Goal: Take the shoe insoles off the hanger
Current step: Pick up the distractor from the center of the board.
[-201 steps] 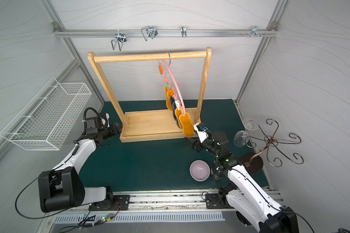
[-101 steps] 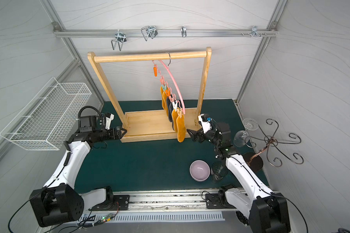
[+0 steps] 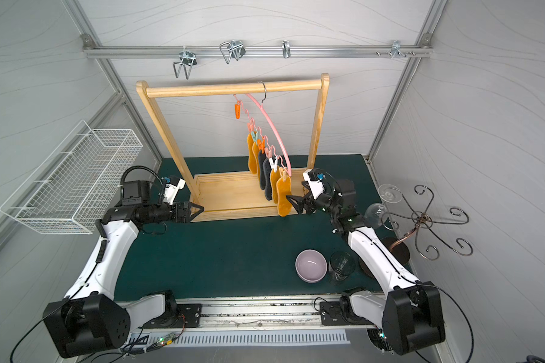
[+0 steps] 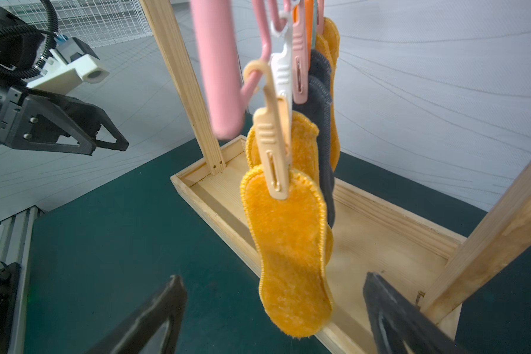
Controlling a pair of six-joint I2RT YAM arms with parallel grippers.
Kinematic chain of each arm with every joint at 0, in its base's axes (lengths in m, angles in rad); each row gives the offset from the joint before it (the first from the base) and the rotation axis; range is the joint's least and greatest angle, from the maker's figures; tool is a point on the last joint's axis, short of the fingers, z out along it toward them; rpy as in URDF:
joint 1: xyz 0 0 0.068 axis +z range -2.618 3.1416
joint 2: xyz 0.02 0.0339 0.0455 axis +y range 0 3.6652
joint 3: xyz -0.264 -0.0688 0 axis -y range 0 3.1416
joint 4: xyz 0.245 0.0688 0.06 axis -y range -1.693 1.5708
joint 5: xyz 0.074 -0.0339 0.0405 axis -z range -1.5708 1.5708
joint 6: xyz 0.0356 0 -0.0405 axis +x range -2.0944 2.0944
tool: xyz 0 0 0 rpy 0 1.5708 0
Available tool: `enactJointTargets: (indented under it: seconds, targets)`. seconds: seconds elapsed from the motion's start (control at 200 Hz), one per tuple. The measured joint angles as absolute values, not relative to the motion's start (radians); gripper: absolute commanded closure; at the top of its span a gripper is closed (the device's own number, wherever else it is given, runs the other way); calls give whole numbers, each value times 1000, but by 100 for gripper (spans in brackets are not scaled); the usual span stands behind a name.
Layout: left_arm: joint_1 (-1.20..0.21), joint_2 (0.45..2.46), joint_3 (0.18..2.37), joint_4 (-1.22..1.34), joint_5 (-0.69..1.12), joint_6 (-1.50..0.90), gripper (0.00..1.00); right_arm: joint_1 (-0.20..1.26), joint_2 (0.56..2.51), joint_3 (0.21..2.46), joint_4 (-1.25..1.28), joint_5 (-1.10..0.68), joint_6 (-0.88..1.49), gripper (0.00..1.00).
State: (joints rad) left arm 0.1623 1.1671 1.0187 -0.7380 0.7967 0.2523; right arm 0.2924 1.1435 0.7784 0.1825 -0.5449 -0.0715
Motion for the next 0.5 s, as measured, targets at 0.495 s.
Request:
enactJointTargets:
  seconds: [0.495]
  targets:
    - [-111,1201,1085,-776,845,307,13,301,752,854,-492,68,387,19]
